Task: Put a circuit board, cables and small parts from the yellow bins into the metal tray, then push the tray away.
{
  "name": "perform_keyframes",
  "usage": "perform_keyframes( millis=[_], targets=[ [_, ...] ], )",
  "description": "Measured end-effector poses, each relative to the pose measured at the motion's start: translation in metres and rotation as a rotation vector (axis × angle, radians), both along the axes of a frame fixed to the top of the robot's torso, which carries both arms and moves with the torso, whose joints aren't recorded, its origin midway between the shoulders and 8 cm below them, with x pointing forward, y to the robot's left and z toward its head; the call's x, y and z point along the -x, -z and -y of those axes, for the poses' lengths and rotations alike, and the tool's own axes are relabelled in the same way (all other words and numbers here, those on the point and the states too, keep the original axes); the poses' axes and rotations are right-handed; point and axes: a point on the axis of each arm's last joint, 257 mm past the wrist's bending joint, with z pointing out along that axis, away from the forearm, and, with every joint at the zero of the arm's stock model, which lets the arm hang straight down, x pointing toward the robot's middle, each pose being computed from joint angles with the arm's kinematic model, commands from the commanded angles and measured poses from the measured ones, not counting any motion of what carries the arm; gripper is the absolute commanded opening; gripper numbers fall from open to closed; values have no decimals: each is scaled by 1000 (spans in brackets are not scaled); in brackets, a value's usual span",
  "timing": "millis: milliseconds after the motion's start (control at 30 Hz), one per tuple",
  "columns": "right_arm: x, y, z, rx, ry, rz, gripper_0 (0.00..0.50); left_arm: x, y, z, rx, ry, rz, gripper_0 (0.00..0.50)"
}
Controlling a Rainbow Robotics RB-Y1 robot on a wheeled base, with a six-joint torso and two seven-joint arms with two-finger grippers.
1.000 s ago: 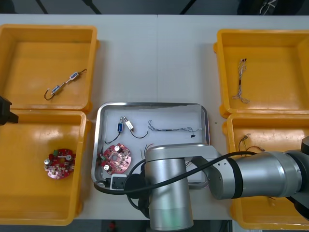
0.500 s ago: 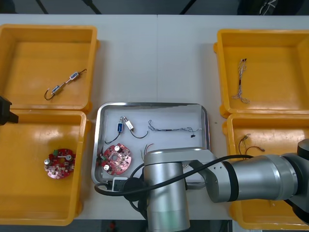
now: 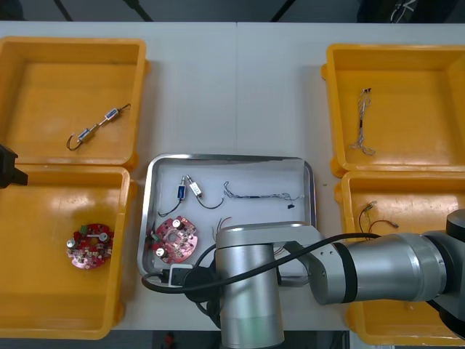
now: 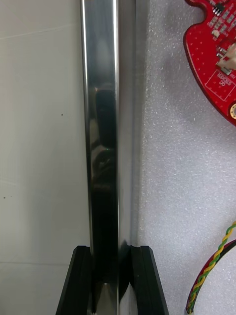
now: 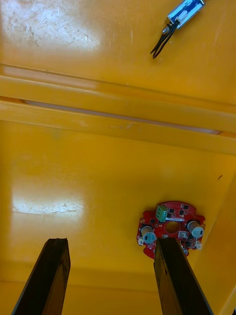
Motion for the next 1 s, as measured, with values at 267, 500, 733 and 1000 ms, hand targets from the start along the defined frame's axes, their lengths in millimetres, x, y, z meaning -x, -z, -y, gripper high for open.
perform_keyframes(
  millis=[267,500,733,1000],
  targets=[
    [-15,-9,1,4,-2,45,0,0,0,0,0,0,0,500],
    [-44,-28,8,13,-4,115,0,0,0,0,0,0,0,500],
    [-71,-47,18,26,2,179,0,0,0,0,0,0,0,500],
    [-98,-66,21,36,13,241,0,0,0,0,0,0,0,500]
  ],
)
